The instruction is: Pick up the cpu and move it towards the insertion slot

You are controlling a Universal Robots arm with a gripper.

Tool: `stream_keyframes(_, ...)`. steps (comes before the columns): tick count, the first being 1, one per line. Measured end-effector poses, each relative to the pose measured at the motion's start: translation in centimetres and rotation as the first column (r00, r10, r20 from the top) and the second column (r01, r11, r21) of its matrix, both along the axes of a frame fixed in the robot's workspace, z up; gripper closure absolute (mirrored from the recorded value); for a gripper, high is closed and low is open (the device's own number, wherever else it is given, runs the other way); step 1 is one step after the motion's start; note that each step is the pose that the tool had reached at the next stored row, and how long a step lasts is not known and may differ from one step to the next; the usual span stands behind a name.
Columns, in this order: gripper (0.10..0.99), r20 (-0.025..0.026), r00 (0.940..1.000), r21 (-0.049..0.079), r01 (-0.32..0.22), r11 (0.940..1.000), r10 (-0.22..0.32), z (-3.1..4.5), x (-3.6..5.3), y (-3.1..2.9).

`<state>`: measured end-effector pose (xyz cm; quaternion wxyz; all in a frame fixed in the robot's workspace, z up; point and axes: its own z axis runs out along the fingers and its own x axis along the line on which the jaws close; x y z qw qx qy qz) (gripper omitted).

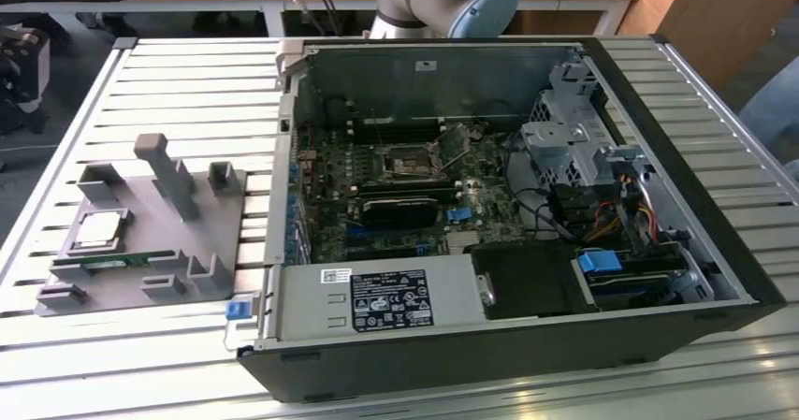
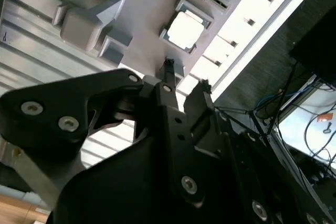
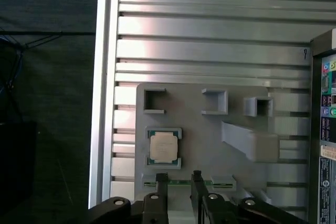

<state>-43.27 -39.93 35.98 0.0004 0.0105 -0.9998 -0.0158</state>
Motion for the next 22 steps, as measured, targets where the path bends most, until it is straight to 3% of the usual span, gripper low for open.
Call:
stream_keyframes(1, 0.733, -0.0001, 1.0, 0.0, -0.001, 1.0, 0.001, -0.08, -0.03, -0.05)
stream_keyframes(2, 0.733, -0.0003, 1.0, 0.0, -0.002, 1.0, 0.002, -0.17, -0.09, -0.14)
stream_keyframes(5, 0.561, -0.0002, 1.0, 0.0, -0.006, 1.0, 0.006, -0.57, -0.31, -0.56)
stream_keyframes(8, 0.502, -0.0002, 1.0, 0.0, -0.007, 1.0, 0.007, -1.1, -0.41, -0.64)
stream_keyframes(9, 0.439, -0.0002, 1.0, 0.0, -0.007, 1.0, 0.007, -1.29, -0.43, -0.64)
stream_keyframes(22, 0.439, 0.0, 0.9992, 0.008, -0.04, 0.9992, 0.04, -3.44, -1.11, -0.84)
